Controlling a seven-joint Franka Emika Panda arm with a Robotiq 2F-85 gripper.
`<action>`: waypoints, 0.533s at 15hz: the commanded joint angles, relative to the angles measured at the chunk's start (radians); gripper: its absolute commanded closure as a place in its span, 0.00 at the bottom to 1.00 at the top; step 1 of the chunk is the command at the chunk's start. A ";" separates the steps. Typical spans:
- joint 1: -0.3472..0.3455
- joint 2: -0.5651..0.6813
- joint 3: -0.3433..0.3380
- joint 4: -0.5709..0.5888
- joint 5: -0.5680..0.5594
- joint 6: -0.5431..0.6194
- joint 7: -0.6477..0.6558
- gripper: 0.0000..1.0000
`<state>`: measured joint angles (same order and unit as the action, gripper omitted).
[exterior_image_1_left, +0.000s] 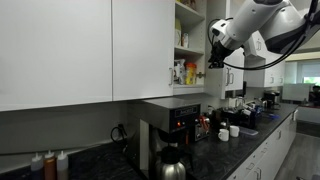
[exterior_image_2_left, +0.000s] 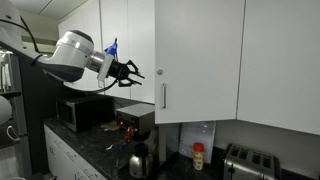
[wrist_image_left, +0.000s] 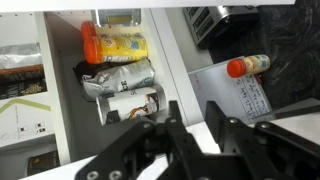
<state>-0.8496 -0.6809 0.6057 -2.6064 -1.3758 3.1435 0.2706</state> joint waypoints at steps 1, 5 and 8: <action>-0.108 -0.033 0.110 0.037 -0.100 0.001 0.132 0.97; -0.174 -0.038 0.206 0.064 -0.159 -0.044 0.252 1.00; -0.212 -0.028 0.263 0.084 -0.198 -0.082 0.329 1.00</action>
<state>-1.0016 -0.7181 0.8070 -2.5605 -1.5080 3.0951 0.5172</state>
